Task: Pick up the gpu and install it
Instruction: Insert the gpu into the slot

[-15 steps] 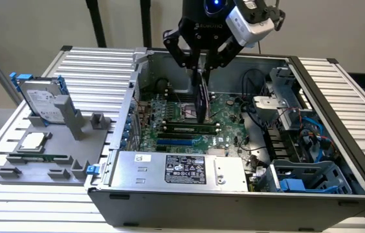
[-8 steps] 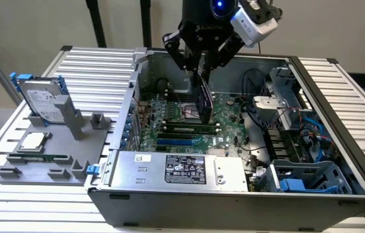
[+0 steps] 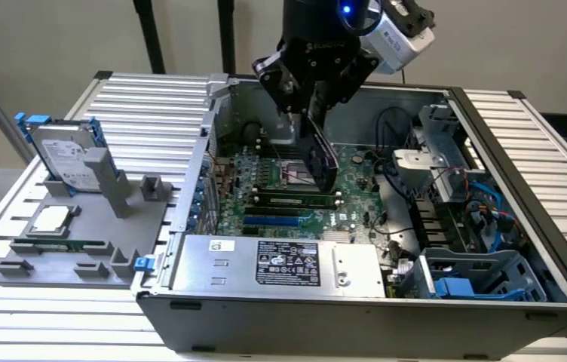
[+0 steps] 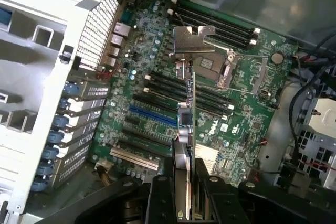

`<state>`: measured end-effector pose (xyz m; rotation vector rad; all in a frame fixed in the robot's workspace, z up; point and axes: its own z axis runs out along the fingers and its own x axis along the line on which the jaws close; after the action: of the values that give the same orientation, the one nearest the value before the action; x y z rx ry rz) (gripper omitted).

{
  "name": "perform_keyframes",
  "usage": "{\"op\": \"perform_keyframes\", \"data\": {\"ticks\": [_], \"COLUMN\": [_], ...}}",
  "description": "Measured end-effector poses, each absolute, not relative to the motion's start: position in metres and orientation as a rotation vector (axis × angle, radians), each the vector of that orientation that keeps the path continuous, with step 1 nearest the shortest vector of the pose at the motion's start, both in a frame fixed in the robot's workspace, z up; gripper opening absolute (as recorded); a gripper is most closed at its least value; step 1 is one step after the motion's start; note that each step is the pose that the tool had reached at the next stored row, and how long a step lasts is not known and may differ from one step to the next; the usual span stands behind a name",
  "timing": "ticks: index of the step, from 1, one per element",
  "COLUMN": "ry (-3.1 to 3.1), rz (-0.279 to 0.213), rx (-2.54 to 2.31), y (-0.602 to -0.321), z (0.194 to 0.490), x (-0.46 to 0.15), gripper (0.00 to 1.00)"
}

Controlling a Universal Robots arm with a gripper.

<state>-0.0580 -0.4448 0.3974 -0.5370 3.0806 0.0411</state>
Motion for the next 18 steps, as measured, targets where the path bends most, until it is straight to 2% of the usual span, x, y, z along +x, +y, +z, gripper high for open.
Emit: {"op": "perform_keyframes", "data": {"ticks": [18], "ry": [2.956], "rz": [0.044], "rx": [-1.034], "y": [-0.4448], "z": [0.3880], "x": [-0.0580], "gripper": [0.00]}}
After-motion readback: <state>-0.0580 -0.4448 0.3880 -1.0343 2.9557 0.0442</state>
